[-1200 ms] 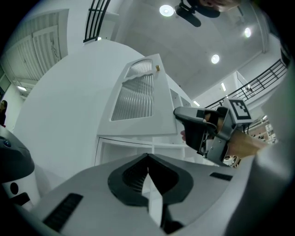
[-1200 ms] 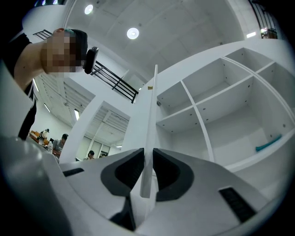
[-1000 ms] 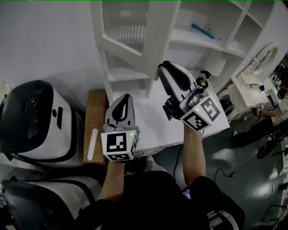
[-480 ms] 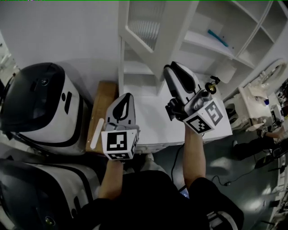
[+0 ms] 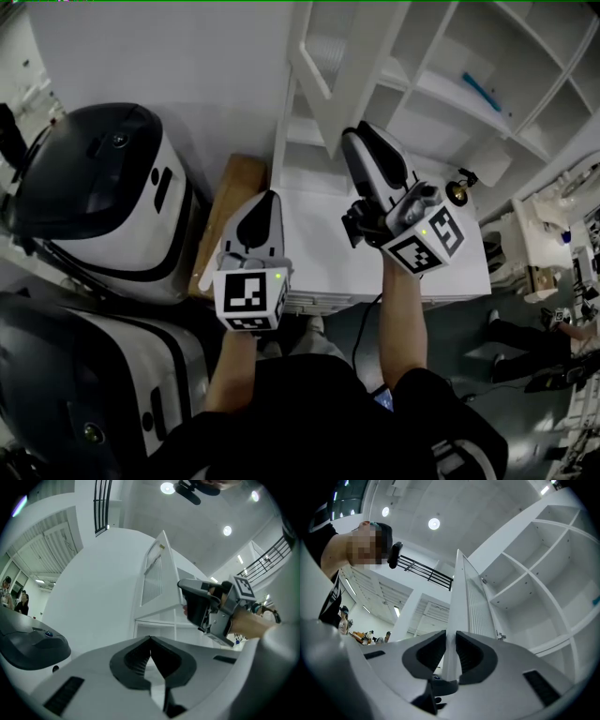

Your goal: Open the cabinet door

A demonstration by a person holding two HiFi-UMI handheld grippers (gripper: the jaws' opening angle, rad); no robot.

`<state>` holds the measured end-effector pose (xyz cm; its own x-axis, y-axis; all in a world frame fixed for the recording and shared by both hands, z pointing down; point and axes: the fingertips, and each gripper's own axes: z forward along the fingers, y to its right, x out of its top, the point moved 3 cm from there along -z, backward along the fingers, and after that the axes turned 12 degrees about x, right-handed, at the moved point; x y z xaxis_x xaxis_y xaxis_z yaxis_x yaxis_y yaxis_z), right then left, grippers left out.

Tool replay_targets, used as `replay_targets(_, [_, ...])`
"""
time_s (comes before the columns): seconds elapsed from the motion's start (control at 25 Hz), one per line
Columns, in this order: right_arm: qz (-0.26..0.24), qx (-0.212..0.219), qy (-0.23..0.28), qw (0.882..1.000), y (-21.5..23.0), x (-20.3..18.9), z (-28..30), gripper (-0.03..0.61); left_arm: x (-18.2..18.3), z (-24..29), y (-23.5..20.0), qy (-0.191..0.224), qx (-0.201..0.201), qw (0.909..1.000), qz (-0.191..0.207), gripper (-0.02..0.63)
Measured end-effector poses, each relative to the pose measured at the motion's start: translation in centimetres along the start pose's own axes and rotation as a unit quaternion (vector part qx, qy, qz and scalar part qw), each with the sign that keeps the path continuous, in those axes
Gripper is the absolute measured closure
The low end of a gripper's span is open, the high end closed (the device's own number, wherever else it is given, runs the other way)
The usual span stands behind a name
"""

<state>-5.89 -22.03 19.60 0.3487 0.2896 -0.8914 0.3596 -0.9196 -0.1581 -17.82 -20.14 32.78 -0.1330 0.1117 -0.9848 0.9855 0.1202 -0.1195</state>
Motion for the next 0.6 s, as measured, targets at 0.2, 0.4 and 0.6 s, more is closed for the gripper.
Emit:
replay_targets(0.2, [0.006, 0.024, 0.001, 1.0, -1.2, -1.2, 2.2, 0.499, 0.6, -0.9, -1.4, 0.012, 0.017, 0.9998, -0.006, 0.6])
replay_targets(0.4, [0.004, 0.041, -0.009, 0.999, -2.4, -2.8, 4.2, 0.499, 1.3, -1.8, -2.5, 0.024, 0.034, 0.9991, -0.001, 0.6])
replay_targets(0.6, [0.003, 0.056, -0.022, 0.998, -3.0, -4.1, 5.9, 0.495, 1.6, -2.2, -3.9, 0.027, 0.054, 0.9982, 0.004, 0.6])
